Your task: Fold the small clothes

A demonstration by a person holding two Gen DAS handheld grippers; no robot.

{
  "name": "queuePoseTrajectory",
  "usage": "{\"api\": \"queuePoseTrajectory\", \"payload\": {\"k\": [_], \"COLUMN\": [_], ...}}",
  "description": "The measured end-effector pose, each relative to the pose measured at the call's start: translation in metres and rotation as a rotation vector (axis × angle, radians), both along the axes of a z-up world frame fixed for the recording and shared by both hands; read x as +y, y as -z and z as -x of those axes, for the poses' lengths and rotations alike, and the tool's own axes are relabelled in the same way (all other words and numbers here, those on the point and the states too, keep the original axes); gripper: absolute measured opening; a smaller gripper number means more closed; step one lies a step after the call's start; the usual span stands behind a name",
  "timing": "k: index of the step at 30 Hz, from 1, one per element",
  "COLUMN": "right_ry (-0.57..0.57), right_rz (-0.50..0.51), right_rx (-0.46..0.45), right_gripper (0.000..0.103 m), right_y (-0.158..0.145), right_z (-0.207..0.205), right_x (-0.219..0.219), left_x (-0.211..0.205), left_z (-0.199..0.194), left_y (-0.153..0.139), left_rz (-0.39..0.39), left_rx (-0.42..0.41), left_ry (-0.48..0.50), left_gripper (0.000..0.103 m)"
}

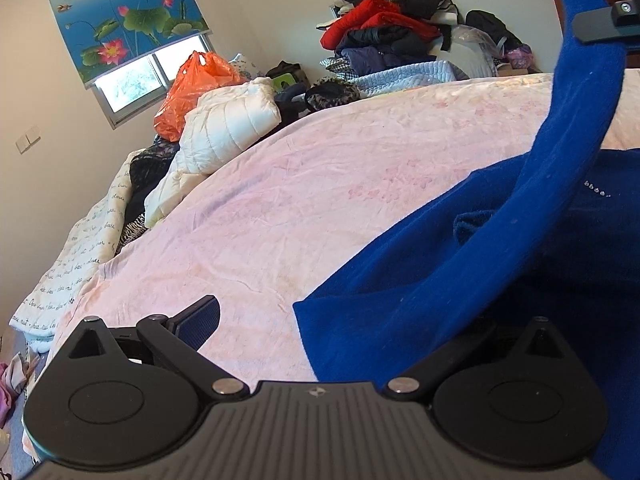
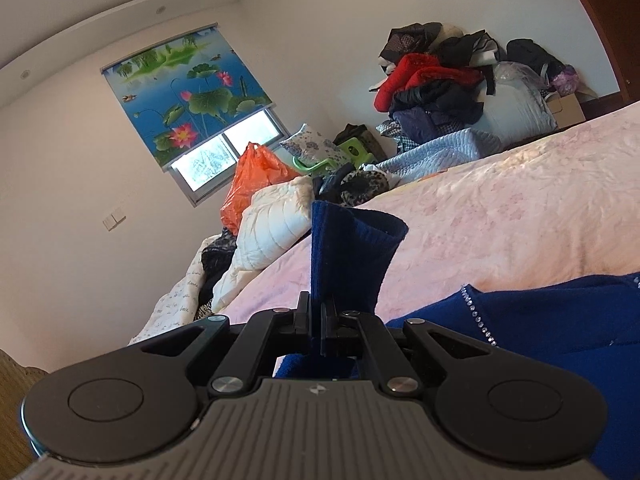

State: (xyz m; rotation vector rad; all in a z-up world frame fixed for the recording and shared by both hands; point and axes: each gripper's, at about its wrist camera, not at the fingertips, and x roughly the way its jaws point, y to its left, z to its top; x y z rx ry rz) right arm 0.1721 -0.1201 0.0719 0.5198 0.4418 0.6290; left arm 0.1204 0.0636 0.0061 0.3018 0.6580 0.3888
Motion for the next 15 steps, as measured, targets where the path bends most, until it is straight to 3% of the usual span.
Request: {"api": "queuePoseTrajectory", "payload": {"k": [15], "right_ry": [0.201], "right_rz": [0.058], "right_rx": [-0.008], "right_gripper": [0.006], "right_y": [0.014], "right_z": [0.008], "right_x": [-0.081], "left_x": [-0.019], "left_z": [-0.008], "left_y": [0.005], "left_rz": [0.001], "left_rx": [0.032], "left_ry": [0.037], "left_gripper": [0.103]}}
